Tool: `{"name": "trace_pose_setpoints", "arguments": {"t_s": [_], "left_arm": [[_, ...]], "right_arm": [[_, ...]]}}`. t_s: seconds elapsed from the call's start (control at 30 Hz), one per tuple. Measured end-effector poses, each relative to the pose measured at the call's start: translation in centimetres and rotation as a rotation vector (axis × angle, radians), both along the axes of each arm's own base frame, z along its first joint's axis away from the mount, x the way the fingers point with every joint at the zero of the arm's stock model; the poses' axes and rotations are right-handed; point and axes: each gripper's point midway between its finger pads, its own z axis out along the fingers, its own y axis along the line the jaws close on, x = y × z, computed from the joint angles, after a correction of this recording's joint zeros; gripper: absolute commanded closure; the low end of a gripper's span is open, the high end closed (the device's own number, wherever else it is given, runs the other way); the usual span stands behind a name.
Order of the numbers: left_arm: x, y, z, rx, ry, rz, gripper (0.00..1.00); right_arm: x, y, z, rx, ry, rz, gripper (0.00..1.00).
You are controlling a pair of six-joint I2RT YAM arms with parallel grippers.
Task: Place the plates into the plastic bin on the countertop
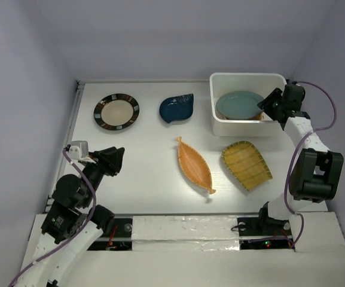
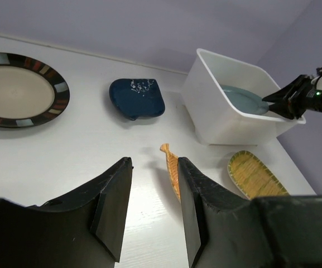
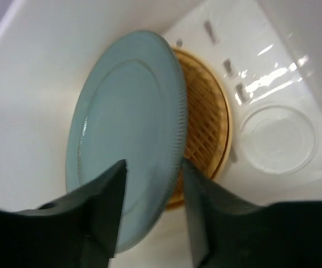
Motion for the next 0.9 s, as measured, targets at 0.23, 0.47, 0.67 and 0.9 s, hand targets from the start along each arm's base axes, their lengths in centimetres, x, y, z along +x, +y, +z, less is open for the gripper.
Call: {"name": "trace_pose_setpoints", "arguments": {"t_s": [0.23, 0.47, 0.67, 0.9], "left_arm": [[1.4, -0.9, -1.8, 0.040, 0.087, 0.000, 0.65], [3.3, -2.9, -3.6, 0.027, 0.204, -0.024, 0.76], [5.5, -4.7, -4.7, -0.077, 0.282, -0.008, 1.00], [9.0, -4.9, -8.8, -0.198, 0.378, 0.134, 0.98]], "right_arm": [[0.2, -1.7, 0.7, -0.089, -0.003, -0.047, 0.30], [-3.2, -0.9, 6.2, -0.088, -0.144, -0.056, 0.51], [-9.3, 4.7, 14.4, -0.016, -0.487, 0.052, 1.00], [-15.2, 17.6, 16.2, 0.139, -0.635, 0.432, 1.00]]}}
